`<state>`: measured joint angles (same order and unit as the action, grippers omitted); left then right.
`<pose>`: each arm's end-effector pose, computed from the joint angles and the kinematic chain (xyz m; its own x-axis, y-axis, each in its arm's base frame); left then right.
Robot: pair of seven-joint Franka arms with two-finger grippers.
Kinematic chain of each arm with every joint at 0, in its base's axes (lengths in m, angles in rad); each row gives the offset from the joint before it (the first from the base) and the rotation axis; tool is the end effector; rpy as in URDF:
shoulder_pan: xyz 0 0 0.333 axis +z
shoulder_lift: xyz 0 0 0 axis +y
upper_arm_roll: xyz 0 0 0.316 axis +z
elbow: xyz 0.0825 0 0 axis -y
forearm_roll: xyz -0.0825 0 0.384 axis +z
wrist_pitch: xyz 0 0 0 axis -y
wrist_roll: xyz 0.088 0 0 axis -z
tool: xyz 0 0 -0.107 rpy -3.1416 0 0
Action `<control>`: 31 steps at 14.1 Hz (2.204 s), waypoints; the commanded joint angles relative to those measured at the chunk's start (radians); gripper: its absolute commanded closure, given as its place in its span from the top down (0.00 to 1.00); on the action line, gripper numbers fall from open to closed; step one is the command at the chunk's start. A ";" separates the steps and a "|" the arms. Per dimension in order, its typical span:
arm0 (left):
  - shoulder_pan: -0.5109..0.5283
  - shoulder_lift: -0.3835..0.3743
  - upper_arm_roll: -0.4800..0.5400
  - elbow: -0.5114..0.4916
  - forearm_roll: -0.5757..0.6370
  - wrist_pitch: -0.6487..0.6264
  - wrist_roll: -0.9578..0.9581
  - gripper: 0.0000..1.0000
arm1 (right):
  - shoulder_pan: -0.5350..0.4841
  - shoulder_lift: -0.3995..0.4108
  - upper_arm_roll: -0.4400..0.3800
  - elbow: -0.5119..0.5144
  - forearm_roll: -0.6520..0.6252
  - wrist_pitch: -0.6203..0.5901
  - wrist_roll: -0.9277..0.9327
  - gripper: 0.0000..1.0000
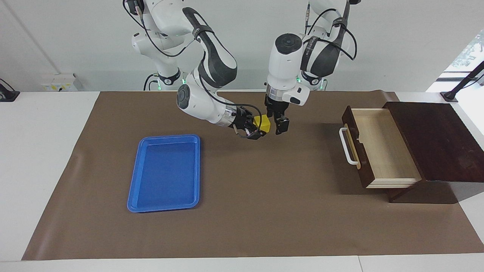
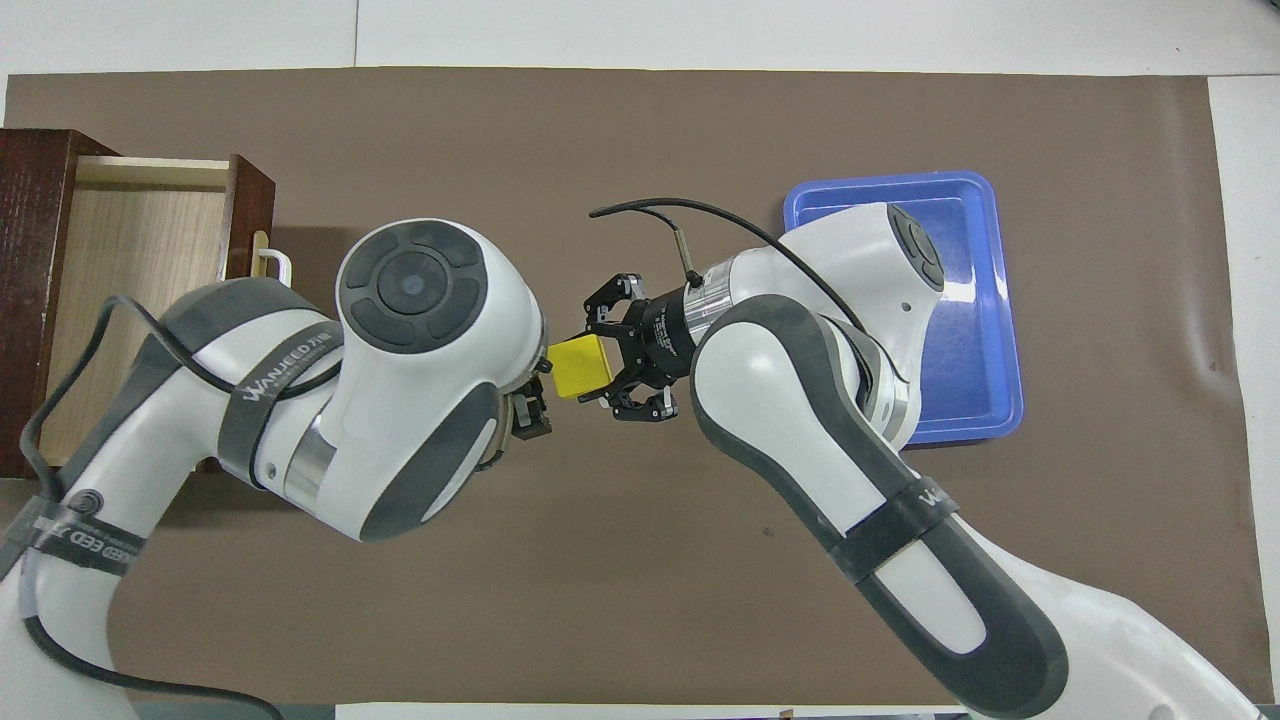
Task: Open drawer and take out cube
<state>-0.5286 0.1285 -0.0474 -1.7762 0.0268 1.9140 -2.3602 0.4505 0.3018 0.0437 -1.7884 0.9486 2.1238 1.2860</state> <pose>0.5058 -0.3249 0.4818 -0.2036 0.9790 0.0069 0.9789 0.2034 0.0203 0.5541 0.3374 0.4041 0.1961 -0.6549 -0.7298 -0.9697 -0.2403 -0.0449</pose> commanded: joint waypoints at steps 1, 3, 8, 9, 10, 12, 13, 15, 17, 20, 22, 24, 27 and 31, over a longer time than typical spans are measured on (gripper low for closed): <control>0.106 -0.021 -0.002 -0.081 0.009 0.035 0.154 1.00 | -0.018 0.010 0.005 0.020 0.029 -0.001 -0.027 0.00; 0.204 -0.042 -0.002 -0.146 0.010 0.092 0.302 1.00 | -0.053 0.014 0.002 0.033 0.029 -0.007 -0.019 0.00; 0.418 -0.041 -0.002 -0.181 0.013 0.158 0.669 1.00 | -0.244 0.039 -0.008 0.063 0.006 -0.025 0.003 0.00; 0.458 -0.040 -0.002 -0.180 0.013 0.158 0.733 1.00 | -0.280 0.046 -0.008 0.066 -0.017 -0.057 0.001 0.00; 0.491 -0.038 -0.002 -0.178 0.013 0.157 0.792 1.00 | -0.298 0.052 -0.008 0.073 -0.071 -0.079 -0.001 0.00; 0.536 -0.037 0.000 -0.174 0.015 0.158 0.852 1.00 | -0.369 0.074 -0.008 0.069 -0.125 -0.081 -0.005 0.00; 0.553 -0.035 0.000 -0.169 0.036 0.155 0.880 1.00 | -0.381 0.077 -0.010 0.067 -0.139 -0.079 -0.008 0.00; 0.594 -0.035 0.000 -0.170 0.062 0.161 0.926 1.00 | -0.427 0.083 -0.015 0.047 -0.177 -0.071 -0.055 0.00; 0.653 -0.035 -0.002 -0.172 0.062 0.163 1.013 1.00 | -0.487 0.103 -0.016 0.008 -0.177 -0.073 -0.188 0.00; 0.706 -0.038 -0.002 -0.178 0.062 0.175 1.113 1.00 | -0.518 0.105 -0.019 -0.064 -0.177 -0.055 -0.308 0.00; 0.729 -0.038 -0.002 -0.177 0.062 0.177 1.159 1.00 | -0.538 0.114 -0.018 -0.083 -0.175 -0.044 -0.349 0.00; 0.730 -0.033 -0.002 -0.158 0.062 0.154 1.190 1.00 | -0.536 0.111 -0.018 -0.115 -0.174 -0.015 -0.352 0.00; 0.662 -0.046 -0.008 -0.137 0.062 0.085 1.194 1.00 | -0.536 0.100 -0.018 -0.175 -0.172 0.025 -0.399 0.00; 0.569 -0.144 -0.011 -0.054 0.052 -0.153 1.380 1.00 | -0.536 0.096 -0.019 -0.183 -0.172 0.024 -0.442 0.51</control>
<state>0.0767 0.0606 -0.0697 -1.8465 0.0710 1.8706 -1.1077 -0.0763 0.4220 0.0168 -1.9363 0.7857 2.1310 0.8921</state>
